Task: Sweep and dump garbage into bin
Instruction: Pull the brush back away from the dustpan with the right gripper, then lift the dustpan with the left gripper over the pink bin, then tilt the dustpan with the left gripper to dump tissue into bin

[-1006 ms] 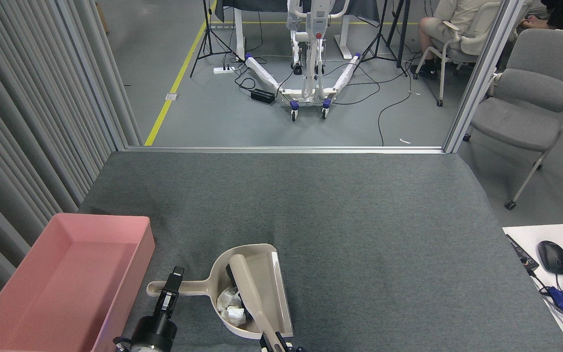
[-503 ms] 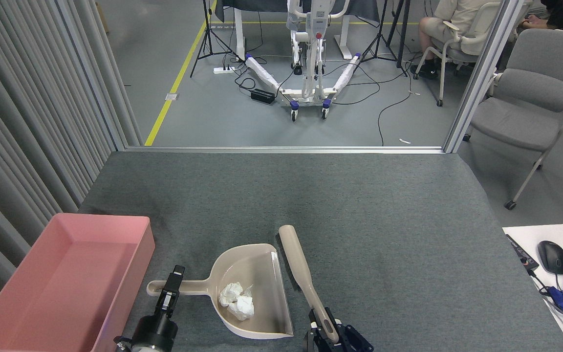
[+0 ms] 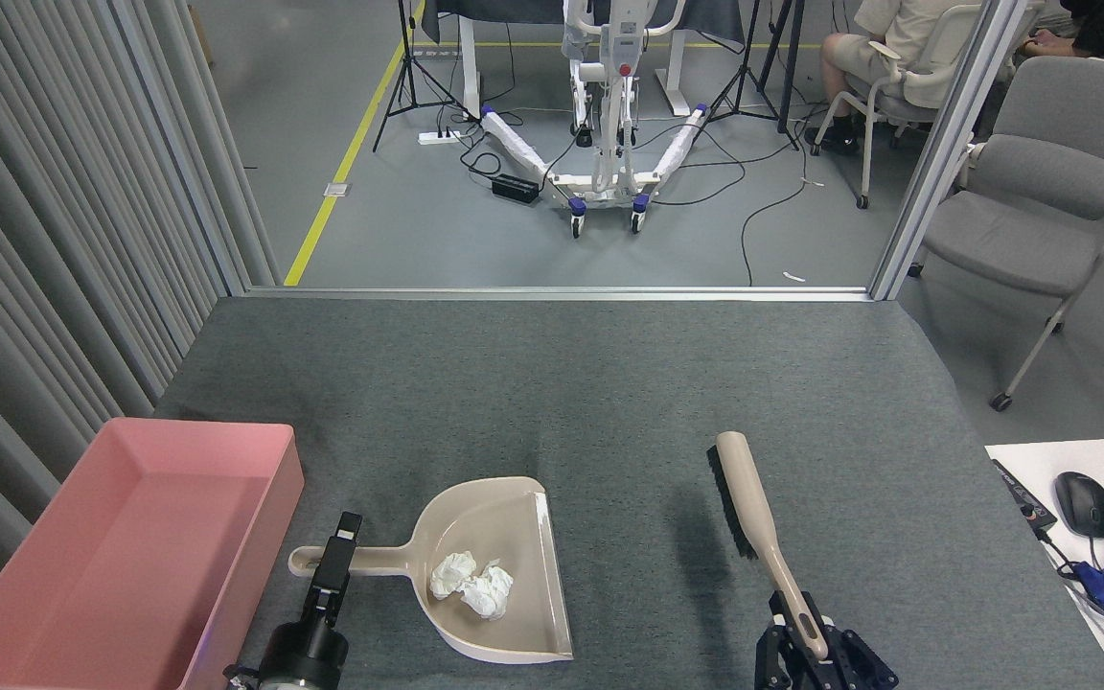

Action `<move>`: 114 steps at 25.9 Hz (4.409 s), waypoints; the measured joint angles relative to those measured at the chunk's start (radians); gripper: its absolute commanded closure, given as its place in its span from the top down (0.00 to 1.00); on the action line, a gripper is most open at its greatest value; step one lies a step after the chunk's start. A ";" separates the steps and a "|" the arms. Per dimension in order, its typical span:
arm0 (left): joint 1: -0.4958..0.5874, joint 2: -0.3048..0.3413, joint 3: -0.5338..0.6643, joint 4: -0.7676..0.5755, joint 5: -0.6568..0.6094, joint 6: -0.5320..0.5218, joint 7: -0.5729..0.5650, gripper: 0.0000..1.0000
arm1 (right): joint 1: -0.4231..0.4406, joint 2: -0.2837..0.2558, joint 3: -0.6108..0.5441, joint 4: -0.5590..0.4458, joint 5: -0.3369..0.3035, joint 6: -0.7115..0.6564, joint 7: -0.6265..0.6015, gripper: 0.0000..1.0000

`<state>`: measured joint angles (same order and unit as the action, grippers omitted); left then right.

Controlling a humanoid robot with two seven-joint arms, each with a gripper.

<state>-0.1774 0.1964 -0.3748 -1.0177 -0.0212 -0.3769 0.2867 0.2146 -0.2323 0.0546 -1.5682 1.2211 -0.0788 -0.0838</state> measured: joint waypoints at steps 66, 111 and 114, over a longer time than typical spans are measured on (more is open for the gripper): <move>0.065 0.473 0.015 -0.386 0.502 0.050 0.042 0.00 | 0.049 -0.030 -0.032 0.046 -0.031 0.030 -0.030 0.44; 0.229 0.786 0.265 0.013 0.501 -0.320 -0.103 0.00 | 0.113 -0.049 -0.083 -0.170 -0.027 0.074 -0.141 0.85; 0.221 0.786 0.295 0.016 0.427 -0.333 -0.094 0.00 | 0.112 -0.058 -0.091 -0.183 -0.017 0.078 -0.135 0.85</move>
<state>0.0437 0.9822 -0.0797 -1.0016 0.4060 -0.7103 0.1926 0.3267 -0.2900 -0.0365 -1.7510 1.2036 -0.0010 -0.2193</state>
